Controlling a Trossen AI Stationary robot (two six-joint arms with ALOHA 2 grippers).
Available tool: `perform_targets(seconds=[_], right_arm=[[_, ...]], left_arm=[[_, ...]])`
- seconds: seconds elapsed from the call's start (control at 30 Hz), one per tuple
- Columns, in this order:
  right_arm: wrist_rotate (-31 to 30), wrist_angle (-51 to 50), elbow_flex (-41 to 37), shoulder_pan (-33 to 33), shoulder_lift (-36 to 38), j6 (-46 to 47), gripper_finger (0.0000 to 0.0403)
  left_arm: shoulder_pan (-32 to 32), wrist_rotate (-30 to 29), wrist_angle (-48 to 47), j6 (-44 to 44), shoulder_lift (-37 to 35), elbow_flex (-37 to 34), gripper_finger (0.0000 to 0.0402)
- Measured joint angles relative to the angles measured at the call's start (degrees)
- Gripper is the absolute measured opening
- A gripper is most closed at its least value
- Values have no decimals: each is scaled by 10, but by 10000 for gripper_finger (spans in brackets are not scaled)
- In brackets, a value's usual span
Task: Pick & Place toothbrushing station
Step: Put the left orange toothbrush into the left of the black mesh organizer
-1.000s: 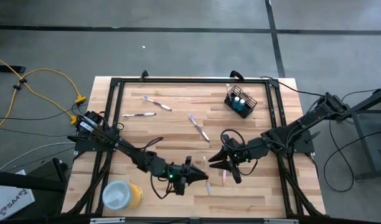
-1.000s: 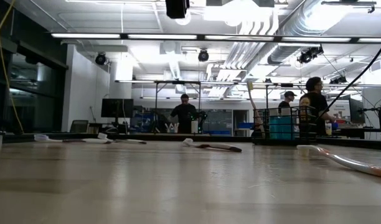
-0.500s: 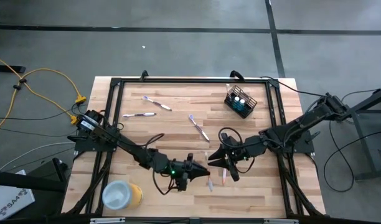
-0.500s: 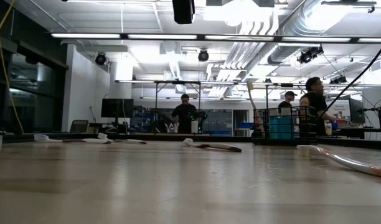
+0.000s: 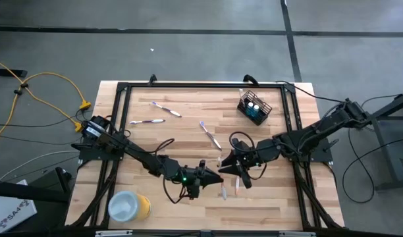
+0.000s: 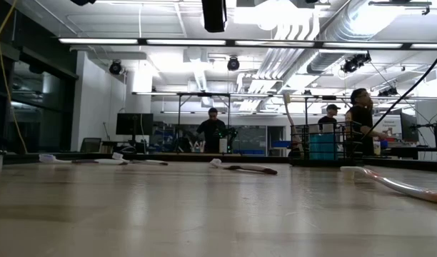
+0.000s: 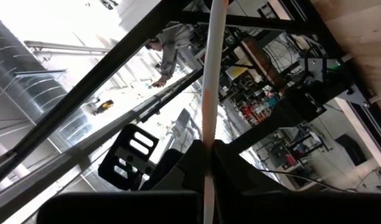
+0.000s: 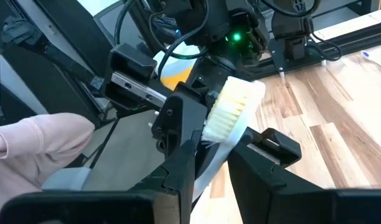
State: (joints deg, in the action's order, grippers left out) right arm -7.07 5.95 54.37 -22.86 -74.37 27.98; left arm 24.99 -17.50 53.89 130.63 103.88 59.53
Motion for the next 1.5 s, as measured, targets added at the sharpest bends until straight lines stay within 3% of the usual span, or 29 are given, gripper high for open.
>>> perform_targets(seconds=[0.7, 1.17, 1.5], right_arm=[[17, 3, 0, 5, 0, -6, 87], [30, 3, 0, 5, 0, -3, 20], [32, -10, 0, 5, 0, 20, 13]], left_arm=[[1, 0, 0, -2, 0, 0, 2], [7, -2, -2, 1, 0, 0, 2], [7, -2, -4, 0, 1, -1, 19]])
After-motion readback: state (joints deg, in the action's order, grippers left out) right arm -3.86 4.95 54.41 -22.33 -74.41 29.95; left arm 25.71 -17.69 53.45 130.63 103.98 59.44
